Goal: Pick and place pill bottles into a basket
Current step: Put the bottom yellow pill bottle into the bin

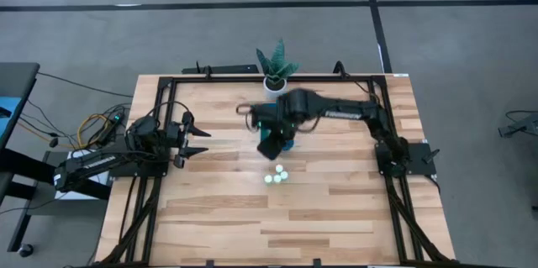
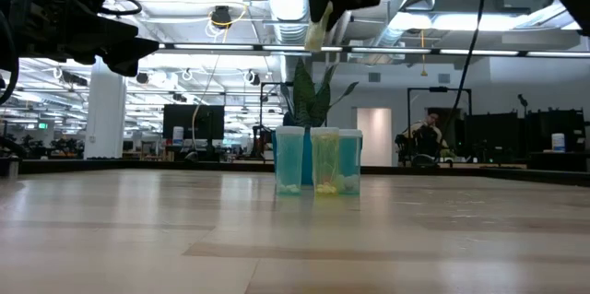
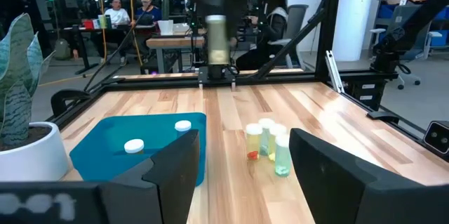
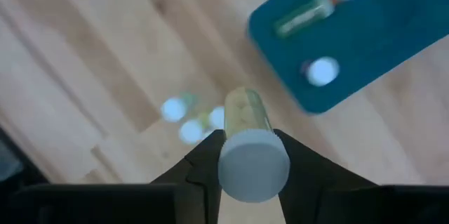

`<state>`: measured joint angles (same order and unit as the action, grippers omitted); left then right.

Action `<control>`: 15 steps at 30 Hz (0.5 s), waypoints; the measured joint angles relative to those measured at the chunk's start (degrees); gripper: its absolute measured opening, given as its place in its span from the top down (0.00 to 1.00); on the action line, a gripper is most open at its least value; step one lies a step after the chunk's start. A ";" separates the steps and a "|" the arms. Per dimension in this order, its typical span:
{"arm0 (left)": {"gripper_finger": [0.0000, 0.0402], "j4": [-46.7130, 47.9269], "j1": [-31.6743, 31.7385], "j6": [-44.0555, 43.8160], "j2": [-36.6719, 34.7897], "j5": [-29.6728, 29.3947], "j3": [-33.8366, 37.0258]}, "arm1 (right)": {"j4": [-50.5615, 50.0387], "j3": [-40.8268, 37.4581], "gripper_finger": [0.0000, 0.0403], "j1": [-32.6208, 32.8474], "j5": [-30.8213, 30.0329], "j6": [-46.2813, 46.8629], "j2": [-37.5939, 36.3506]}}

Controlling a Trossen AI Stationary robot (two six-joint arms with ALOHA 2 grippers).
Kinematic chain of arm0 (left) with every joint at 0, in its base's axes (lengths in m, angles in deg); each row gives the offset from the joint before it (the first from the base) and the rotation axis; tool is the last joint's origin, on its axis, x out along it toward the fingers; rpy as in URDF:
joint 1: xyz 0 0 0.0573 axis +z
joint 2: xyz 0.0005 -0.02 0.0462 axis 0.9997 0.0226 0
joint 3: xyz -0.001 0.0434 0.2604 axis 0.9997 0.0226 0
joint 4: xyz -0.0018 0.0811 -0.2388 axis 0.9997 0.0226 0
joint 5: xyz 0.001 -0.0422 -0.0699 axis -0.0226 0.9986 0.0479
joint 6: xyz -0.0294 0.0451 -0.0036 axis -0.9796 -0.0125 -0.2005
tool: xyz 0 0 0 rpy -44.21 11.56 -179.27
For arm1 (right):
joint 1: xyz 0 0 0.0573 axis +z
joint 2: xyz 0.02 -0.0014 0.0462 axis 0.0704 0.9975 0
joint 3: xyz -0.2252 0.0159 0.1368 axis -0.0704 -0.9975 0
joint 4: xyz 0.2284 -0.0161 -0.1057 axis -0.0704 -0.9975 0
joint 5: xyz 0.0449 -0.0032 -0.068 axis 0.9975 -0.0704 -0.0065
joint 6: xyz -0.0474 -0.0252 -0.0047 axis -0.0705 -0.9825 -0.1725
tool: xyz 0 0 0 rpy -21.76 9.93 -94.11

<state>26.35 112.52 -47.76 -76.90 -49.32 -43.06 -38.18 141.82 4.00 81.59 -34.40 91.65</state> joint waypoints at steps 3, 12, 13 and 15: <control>0.47 0.00 0.00 0.00 0.00 0.00 0.00 | 0.02 -0.04 0.73 -3.68 0.12 -3.70 0.04; 0.47 0.02 0.00 0.00 0.00 0.00 0.00 | 0.02 -9.40 0.76 -11.77 0.07 -13.64 0.13; 0.47 0.02 0.00 0.00 0.00 0.00 0.00 | 0.12 -10.46 0.75 -12.42 -0.01 -14.65 0.15; 0.47 0.02 -0.02 0.00 0.00 0.00 0.00 | 1.20 -12.66 0.74 -13.49 -0.86 -16.61 0.15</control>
<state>26.37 112.50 -47.76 -76.90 -49.32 -43.06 -36.98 129.15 -9.49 80.73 -51.00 91.80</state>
